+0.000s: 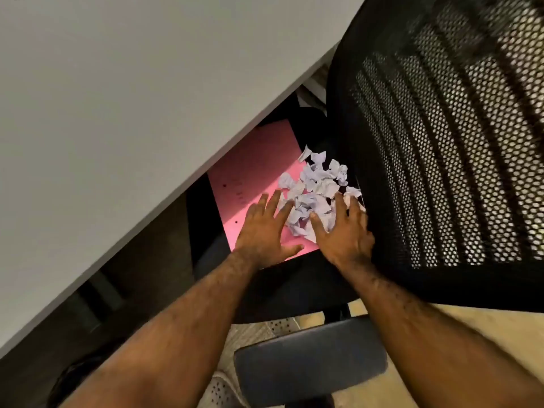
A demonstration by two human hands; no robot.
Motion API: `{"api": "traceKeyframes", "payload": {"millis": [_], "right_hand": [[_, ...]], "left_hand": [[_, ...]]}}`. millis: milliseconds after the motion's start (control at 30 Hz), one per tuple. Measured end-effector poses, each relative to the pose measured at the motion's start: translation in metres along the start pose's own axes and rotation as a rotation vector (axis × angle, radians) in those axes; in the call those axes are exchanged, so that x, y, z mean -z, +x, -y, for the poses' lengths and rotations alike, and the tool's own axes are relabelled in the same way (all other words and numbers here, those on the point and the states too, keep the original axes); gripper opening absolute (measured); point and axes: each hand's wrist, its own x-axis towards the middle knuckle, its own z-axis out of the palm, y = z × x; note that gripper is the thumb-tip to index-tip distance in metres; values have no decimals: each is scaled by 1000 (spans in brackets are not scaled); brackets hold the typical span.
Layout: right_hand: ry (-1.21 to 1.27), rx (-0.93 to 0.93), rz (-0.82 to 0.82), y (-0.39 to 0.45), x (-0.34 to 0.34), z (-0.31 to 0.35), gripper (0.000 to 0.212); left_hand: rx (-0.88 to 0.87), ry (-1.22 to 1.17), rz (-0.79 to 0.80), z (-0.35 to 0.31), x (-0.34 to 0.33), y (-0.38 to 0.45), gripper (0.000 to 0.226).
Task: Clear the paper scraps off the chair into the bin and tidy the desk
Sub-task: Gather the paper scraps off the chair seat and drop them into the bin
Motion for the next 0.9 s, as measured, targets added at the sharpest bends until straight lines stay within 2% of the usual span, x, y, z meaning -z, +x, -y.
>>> {"api": "traceKeyframes", "payload": {"millis": [100,200,367,500,600,767,867,900], "right_hand": [[-85,-33,-12,15,-21,-1,85],[-117,56,-79,25,-45,0,78],[-210,216,-116,35,-68,-4,67],[-177,347,-228,35,-76,-10,43],[-110,428,-217,35,-73,-11,40],[38,479,-274,34,-67,-7,37],[148,395,-362,32,-58,3,34],[210,351,-381,30,-53,7,33]], "left_hand": [[-88,111,-4,7,-14,30,112],[-173,134,-30,13,-34,52,113],[-261,189,-128,19,-53,66,88],[-276,121,-198,19,-60,64,63],[-290,74,-220,23,-58,61,50],[-100,-86,-210,33,-39,45,42],[25,-369,-343,32,-28,29,35],[89,-505,-407,29,-22,23,27]]}}
